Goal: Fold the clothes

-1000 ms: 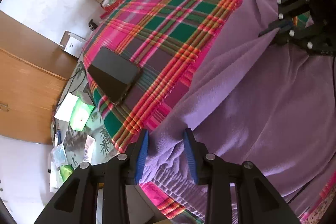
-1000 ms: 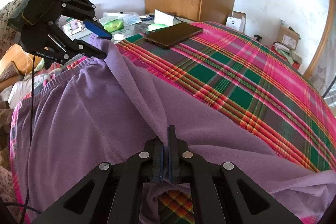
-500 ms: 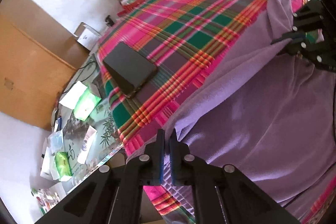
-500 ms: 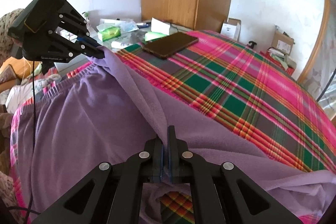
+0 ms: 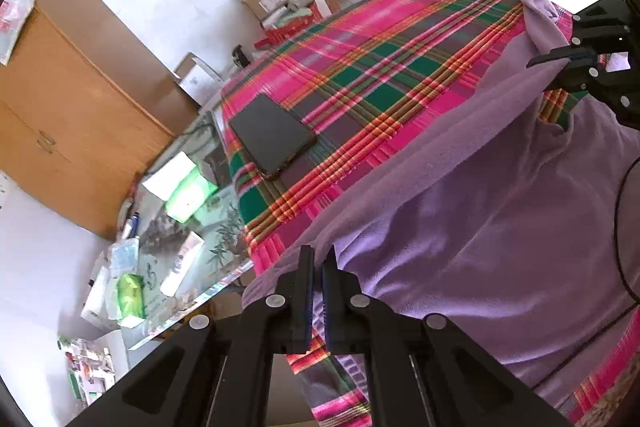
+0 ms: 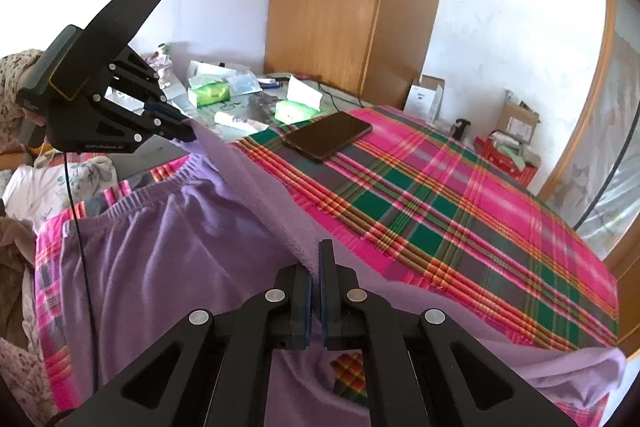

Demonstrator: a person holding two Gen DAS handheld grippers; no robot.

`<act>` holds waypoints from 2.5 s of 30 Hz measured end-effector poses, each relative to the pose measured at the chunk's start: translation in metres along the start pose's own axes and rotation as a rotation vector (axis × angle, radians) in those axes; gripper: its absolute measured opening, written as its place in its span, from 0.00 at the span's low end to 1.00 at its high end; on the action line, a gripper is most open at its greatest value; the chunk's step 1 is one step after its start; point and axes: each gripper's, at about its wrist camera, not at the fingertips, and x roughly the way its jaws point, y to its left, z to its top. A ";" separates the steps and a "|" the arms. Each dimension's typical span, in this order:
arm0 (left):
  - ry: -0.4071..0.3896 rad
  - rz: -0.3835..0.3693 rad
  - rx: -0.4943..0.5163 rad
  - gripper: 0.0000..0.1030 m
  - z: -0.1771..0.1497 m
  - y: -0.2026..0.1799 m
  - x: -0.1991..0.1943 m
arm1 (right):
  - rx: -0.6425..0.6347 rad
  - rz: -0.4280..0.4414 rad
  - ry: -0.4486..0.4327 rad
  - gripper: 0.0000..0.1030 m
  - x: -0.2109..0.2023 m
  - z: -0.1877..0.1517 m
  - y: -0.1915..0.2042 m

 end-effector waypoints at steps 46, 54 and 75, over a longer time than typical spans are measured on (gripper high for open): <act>-0.052 -0.010 -0.028 0.04 -0.095 -0.063 -0.078 | -0.101 -0.013 0.017 0.03 -0.095 -0.059 0.110; -0.017 -0.025 -0.034 0.04 -0.112 -0.075 -0.067 | -0.114 0.010 0.060 0.03 -0.087 -0.076 0.124; 0.048 -0.064 -0.023 0.07 -0.137 -0.093 -0.045 | -0.122 0.079 0.216 0.06 -0.057 -0.109 0.136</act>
